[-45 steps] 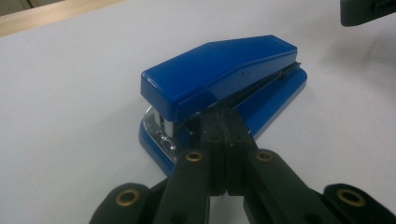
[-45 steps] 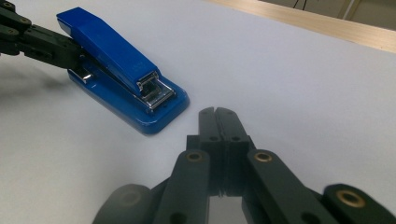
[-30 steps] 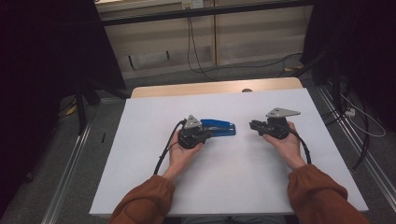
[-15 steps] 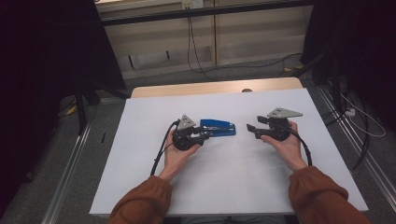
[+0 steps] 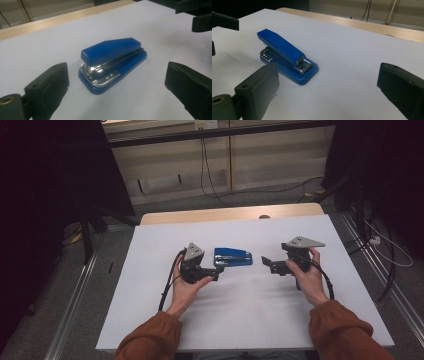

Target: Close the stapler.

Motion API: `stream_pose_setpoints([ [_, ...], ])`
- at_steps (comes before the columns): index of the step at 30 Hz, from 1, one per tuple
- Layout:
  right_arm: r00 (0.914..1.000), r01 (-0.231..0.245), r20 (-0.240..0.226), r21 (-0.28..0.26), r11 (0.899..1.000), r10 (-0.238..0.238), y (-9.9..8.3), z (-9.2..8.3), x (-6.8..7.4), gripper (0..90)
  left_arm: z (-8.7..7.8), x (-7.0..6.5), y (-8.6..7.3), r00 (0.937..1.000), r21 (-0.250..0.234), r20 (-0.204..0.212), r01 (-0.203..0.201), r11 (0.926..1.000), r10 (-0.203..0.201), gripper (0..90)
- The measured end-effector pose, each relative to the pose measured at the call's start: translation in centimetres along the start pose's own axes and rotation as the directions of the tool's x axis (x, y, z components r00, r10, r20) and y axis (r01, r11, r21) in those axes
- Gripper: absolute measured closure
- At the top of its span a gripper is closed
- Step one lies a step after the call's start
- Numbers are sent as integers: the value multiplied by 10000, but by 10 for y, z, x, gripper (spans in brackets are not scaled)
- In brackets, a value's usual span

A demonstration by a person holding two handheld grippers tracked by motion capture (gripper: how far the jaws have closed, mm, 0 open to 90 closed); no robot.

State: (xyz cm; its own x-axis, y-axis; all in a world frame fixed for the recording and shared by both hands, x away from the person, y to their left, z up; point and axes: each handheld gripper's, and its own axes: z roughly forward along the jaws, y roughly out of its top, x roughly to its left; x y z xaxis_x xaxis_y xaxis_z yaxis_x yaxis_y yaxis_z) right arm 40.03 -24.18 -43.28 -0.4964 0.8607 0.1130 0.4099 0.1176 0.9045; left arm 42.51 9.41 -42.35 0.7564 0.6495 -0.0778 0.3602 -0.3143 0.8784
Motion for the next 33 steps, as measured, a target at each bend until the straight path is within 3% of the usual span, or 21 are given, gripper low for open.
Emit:
stream_pose_setpoints([
  [2,10000,73,24,-73,9999,-73,0,-4,3,24,-4,-3,1,9998,-127,-17,-206,9997,206,37],
  [5,9996,74,-275,-165,9998,-78,1,-8,5,43,-8,-4,0,9998,-279,142,-134,9995,138,38],
  [8,9998,212,-54,-313,9993,-214,2,-12,8,40,-12,-5,-1,9998,-276,170,-107,9996,112,37],
  [13,9996,236,133,-415,9989,-231,-1,-19,12,35,-24,-7,-7,9994,-389,-279,-231,9990,220,38],
  [17,9994,279,229,-403,9988,-270,-6,-24,14,35,-32,-4,-11,9998,-421,-111,177,9990,-182,43],
  [21,9990,257,372,-490,9985,-239,-8,-28,15,28,-43,-4,-14,9995,-581,-92,312,9978,-318,42],
  [26,9978,351,575,-541,9979,-320,-10,-40,13,20,-57,-1,-19,9985,-711,-410,332,9969,-362,42],
  [29,9971,299,718,-601,9977,-256,-13,-46,12,20,-60,0,-23,9978,-627,-666,-6,9980,-36,41],
  [33,9964,146,838,-750,9971,-83,-18,-53,12,20,-69,1,-29,9956,-783,-921,85,9969,-157,41],
])
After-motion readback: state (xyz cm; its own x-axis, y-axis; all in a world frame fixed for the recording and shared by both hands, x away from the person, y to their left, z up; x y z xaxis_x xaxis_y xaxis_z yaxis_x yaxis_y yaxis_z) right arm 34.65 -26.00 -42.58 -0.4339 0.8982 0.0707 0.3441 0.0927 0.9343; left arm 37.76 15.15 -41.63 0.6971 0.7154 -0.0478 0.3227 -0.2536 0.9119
